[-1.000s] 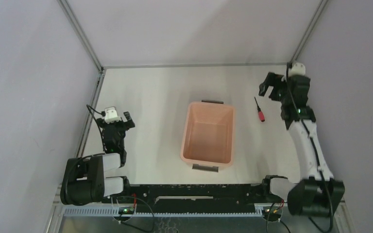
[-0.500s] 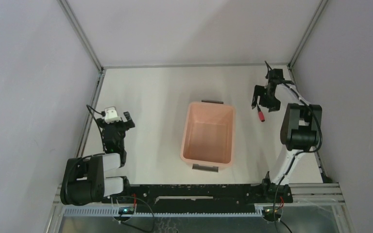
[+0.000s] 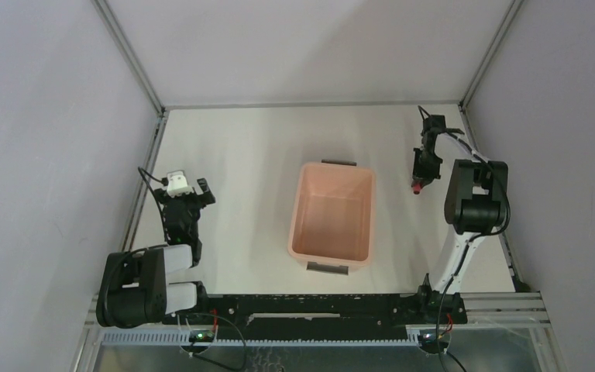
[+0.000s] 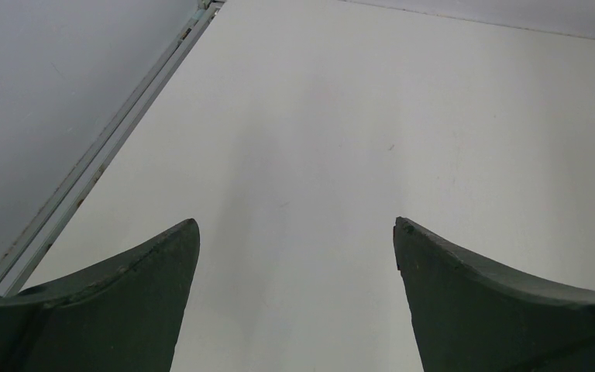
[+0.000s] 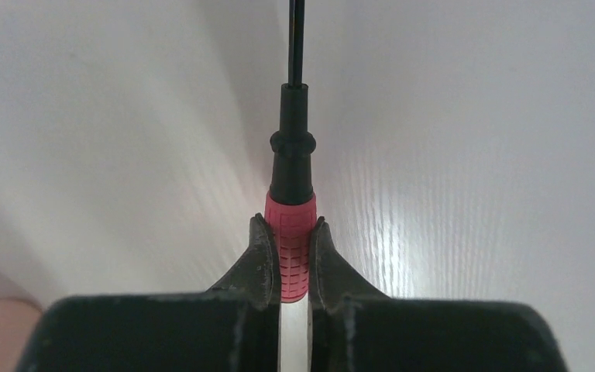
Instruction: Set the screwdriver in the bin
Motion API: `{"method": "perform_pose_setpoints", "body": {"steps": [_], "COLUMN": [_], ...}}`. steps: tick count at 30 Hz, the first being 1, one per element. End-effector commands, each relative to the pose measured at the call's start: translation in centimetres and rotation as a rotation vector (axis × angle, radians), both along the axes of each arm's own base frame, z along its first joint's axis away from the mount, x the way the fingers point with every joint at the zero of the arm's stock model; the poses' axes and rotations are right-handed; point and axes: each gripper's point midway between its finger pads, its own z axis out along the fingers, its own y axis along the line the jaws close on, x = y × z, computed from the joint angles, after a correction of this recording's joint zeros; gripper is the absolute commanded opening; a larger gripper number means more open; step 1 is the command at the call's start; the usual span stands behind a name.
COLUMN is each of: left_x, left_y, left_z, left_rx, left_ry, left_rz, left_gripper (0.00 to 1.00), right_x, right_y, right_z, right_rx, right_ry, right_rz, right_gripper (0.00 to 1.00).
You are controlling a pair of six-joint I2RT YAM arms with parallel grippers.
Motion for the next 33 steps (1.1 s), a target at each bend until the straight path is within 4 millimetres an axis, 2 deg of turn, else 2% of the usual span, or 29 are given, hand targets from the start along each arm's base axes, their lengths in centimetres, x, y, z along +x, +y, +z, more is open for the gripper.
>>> {"method": "perform_pose_setpoints", "body": {"steps": [1,4,6,7,12,17,20,23,28,30,31,33], "left_x": [1.1,1.1,1.0,1.0,1.0,1.1,1.0,1.0,1.1,1.1,1.1,1.1], "left_y": [0.0,-0.1,-0.1,-0.1,0.0,-0.1,0.0,-0.1,0.0,-0.1,-0.1,-0.1], "left_z": [2.5,2.5,2.4,2.4,2.4,2.4,2.4,2.4,2.5,2.5,2.5,2.5], "left_rx": [0.024,0.024,0.024,0.024,0.024,0.024,0.024,0.024,0.024,0.024,0.024,0.024], "left_ry": [-0.068,-0.068,-0.068,-0.068,-0.067,-0.068,-0.067,-0.068,-0.069,-0.068,-0.069,-0.070], "left_rz": [-0.006,-0.007,-0.007,-0.007,-0.006,-0.006,-0.006,-0.007,-0.006,-0.007,-0.006,-0.007], "left_gripper": [1.00,1.00,1.00,1.00,1.00,1.00,1.00,1.00,1.00,1.00,1.00,1.00], "right_x": [1.5,0.3,-0.8,-1.3,-3.7,-5.8,-7.0,-8.7,-10.3,-10.5,-11.1,-11.7], "right_y": [-0.3,0.7,1.4,2.4,9.3,18.5,23.6,27.2,29.3,29.6,29.2,28.8], "right_z": [10.0,14.4,16.7,17.8,22.3,24.0,23.5,21.7,16.4,14.5,13.0,11.5], "right_rx": [-0.041,-0.023,-0.026,-0.017,0.039,0.144,0.202,0.222,0.254,0.289,0.277,0.234], "right_ry": [-0.173,-0.211,-0.239,-0.256,-0.337,-0.354,-0.344,-0.309,-0.277,-0.301,-0.289,-0.296], "right_rz": [-0.055,-0.098,-0.127,-0.126,-0.054,0.092,0.162,0.216,0.156,0.097,0.075,0.062], "right_gripper": [0.00,0.00,0.00,0.00,0.00,0.00,0.00,0.00,0.00,0.00,0.00,0.00]}}
